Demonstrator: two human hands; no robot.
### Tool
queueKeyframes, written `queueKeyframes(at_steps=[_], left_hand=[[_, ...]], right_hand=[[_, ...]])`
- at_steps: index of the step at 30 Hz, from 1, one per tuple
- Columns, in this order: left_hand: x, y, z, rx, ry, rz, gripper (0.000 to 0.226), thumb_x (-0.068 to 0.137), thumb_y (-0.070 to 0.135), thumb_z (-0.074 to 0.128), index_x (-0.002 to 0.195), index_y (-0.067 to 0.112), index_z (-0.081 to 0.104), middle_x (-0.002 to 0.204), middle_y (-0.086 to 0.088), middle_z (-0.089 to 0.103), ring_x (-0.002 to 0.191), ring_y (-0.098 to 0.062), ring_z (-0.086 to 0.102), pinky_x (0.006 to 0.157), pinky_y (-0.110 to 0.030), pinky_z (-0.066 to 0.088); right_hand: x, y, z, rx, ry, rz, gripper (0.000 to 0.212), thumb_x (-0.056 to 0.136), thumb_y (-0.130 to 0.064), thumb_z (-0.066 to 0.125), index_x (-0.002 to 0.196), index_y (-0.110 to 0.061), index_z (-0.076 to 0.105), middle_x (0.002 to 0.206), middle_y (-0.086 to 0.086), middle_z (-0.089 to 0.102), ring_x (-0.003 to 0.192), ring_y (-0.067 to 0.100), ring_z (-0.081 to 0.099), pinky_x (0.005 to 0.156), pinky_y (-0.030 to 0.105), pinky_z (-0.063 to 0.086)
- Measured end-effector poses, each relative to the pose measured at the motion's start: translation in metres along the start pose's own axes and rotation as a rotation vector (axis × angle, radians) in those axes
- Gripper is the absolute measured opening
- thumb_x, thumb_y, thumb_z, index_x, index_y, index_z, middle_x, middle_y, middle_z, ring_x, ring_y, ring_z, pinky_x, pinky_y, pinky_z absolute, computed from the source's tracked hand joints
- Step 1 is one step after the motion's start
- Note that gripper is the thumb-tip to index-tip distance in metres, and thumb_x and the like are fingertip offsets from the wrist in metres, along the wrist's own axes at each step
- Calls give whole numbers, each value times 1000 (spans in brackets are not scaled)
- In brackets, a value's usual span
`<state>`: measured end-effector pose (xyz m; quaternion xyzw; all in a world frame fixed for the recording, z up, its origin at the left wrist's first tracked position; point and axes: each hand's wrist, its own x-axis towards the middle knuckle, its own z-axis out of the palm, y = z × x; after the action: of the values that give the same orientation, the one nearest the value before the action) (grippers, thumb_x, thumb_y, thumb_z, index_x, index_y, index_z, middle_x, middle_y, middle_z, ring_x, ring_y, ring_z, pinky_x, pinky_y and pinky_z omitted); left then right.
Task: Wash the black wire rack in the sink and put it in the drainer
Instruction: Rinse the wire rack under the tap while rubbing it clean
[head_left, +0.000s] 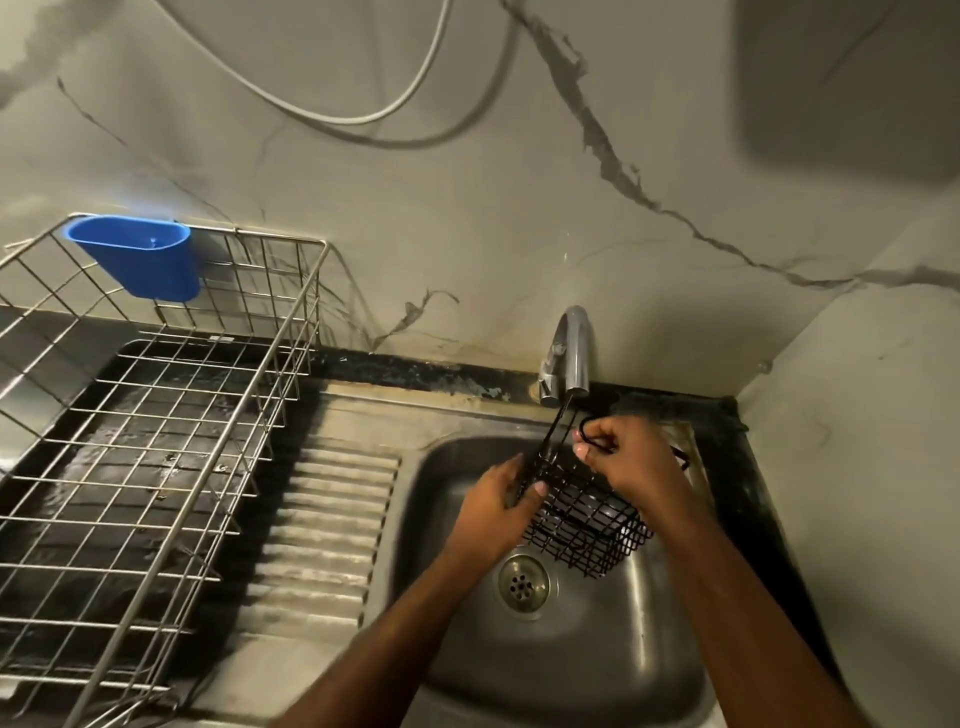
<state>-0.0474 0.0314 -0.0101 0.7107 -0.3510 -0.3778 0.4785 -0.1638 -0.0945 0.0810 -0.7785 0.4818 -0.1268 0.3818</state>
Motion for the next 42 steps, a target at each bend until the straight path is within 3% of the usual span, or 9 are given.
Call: queueKeyframes(at_steps=[6, 10, 12, 15, 18, 21, 30, 34, 42], left_hand=[[12, 16, 11, -78, -84, 81, 65, 100, 38, 61, 158, 26, 34, 149, 8, 54, 132, -3, 54, 112, -31, 46], [15, 21, 17, -83, -116, 86, 65, 104, 26, 57, 160, 26, 24, 135, 32, 46, 114, 26, 47, 107, -15, 41], [16, 21, 18, -79, -120, 90, 64, 104, 27, 55, 160, 25, 24, 139, 28, 42, 114, 30, 41, 105, -10, 38], [17, 21, 18, -111, -132, 80, 62, 104, 27, 55, 159, 25, 26, 145, 23, 44, 125, 20, 45, 106, -11, 38], [17, 19, 17, -147, -135, 72, 69, 100, 43, 56, 160, 26, 28, 155, 8, 47, 140, -3, 46, 117, -31, 40], [20, 14, 15, -145, -125, 75, 79, 91, 55, 54, 160, 25, 29, 154, 6, 50, 140, -4, 47, 118, -39, 40], [24, 12, 10, -145, -159, 52, 61, 103, 23, 57, 158, 20, 33, 147, 6, 55, 133, -1, 53, 113, -31, 45], [23, 11, 9, -144, -140, 94, 53, 102, 14, 59, 152, 21, 42, 130, 14, 63, 117, 6, 62, 92, -13, 50], [20, 14, 10, -147, -129, 100, 46, 100, 20, 62, 143, 33, 51, 131, 5, 67, 120, -9, 65, 99, -29, 55]], right_hand=[[-1, 4, -1, -112, 26, -20, 29, 88, -15, 72, 117, -16, 70, 110, 0, 72, 97, 7, 62, 80, 17, 41], [-4, 0, -6, -155, 31, -29, 33, 90, -17, 69, 123, -17, 68, 118, 2, 70, 109, 14, 63, 84, 18, 41], [-5, 0, -8, -171, 31, -26, 35, 91, -18, 68, 126, -16, 66, 122, 3, 68, 113, 16, 62, 85, 19, 41], [-4, -1, -7, -185, 13, -34, 36, 92, -18, 68, 127, -16, 65, 123, 4, 68, 115, 17, 62, 88, 20, 42], [-3, -4, -3, -205, 12, -46, 34, 92, -19, 67, 126, -17, 66, 121, 4, 69, 113, 17, 63, 93, 25, 45], [-2, -7, 0, -220, 14, -54, 33, 93, -19, 67, 126, -17, 66, 122, 3, 69, 113, 17, 63, 89, 21, 42], [-4, -8, -3, -186, 12, -39, 31, 92, -15, 66, 124, -17, 67, 122, 4, 69, 112, 16, 62, 82, 15, 39], [-5, -5, -6, -151, 10, -26, 34, 91, -15, 68, 125, -15, 66, 124, 3, 68, 115, 15, 62, 76, 6, 35], [-9, -3, -9, -116, 20, -11, 33, 91, -19, 68, 124, -18, 67, 126, 0, 67, 117, 14, 60, 88, 15, 37]])
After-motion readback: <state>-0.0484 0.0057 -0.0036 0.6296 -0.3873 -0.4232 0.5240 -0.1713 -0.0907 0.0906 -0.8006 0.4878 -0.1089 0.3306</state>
